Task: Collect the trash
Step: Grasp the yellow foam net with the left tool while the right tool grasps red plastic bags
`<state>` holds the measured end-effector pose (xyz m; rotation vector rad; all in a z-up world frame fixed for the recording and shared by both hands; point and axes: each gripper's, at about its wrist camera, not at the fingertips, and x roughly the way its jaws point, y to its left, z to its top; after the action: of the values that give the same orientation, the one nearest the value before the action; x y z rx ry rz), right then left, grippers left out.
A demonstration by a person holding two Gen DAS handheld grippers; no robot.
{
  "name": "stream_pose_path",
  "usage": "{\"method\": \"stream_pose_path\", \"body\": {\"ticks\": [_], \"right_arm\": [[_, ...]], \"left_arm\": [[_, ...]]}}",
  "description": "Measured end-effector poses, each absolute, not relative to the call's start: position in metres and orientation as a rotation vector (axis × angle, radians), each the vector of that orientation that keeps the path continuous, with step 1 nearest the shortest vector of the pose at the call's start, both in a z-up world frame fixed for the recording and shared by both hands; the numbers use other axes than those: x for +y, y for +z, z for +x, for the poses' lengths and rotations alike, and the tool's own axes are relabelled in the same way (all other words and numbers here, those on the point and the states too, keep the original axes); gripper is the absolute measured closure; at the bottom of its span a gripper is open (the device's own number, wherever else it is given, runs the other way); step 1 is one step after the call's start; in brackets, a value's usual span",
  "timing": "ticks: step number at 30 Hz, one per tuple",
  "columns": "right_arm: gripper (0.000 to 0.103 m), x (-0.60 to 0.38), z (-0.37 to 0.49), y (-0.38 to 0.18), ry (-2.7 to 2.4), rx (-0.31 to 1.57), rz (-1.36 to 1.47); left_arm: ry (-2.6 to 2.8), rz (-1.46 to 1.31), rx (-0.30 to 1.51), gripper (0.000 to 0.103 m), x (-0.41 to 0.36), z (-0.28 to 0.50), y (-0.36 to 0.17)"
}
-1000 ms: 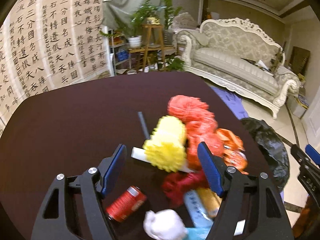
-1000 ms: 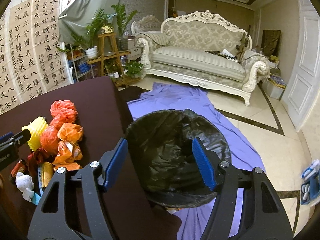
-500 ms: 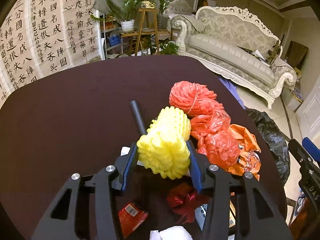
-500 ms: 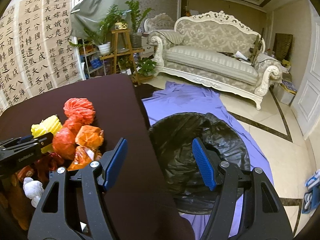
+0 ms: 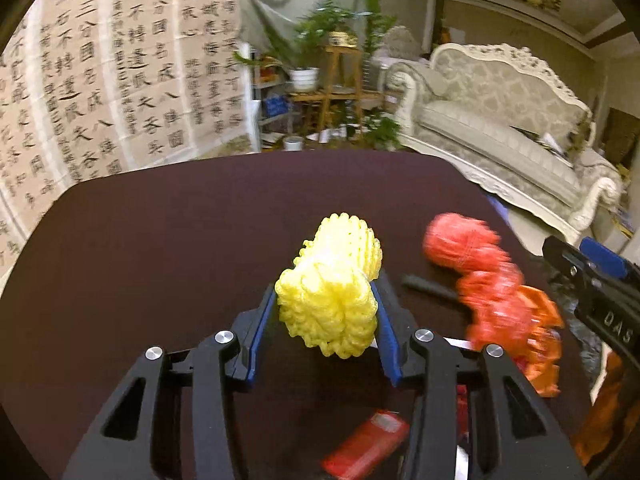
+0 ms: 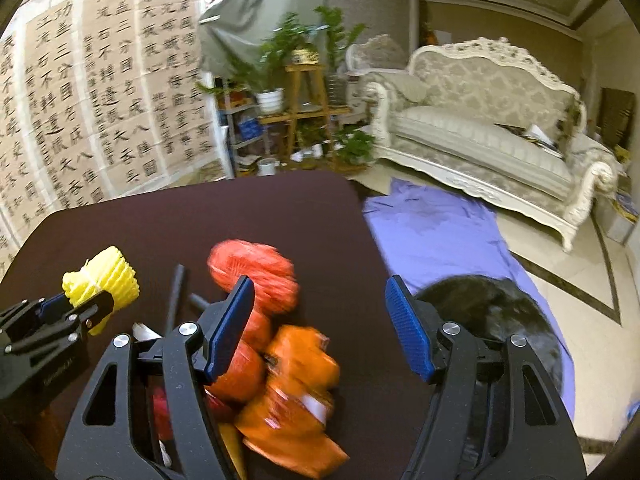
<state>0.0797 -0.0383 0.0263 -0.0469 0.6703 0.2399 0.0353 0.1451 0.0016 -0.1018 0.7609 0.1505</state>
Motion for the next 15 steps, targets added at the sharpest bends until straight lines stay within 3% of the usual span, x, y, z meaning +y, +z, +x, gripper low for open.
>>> {"method": "stream_pose_path", "body": {"ticks": [2,12,13,15], "right_arm": [[0.030,-0.024,0.093,0.023,0.271,0.694,-0.048],[0.030,0.008,0.132,0.000,0.278,0.806,-0.105],[0.031,0.009,0.134,-0.002,0.284,0.824,-0.106],[0.046,0.008,0.135,-0.005,0.317,0.845,-0.088]], "left_arm": [[0.180,-0.101,0.761,0.058,0.155,0.037,-0.001],[0.235,-0.140,0.776,0.058,0.192,0.045,-0.007],[0.234,-0.144,0.778,0.058,0.193,0.045,-0.008],[0.234,-0.144,0.778,0.058,0.193,0.044,-0.008]]}}
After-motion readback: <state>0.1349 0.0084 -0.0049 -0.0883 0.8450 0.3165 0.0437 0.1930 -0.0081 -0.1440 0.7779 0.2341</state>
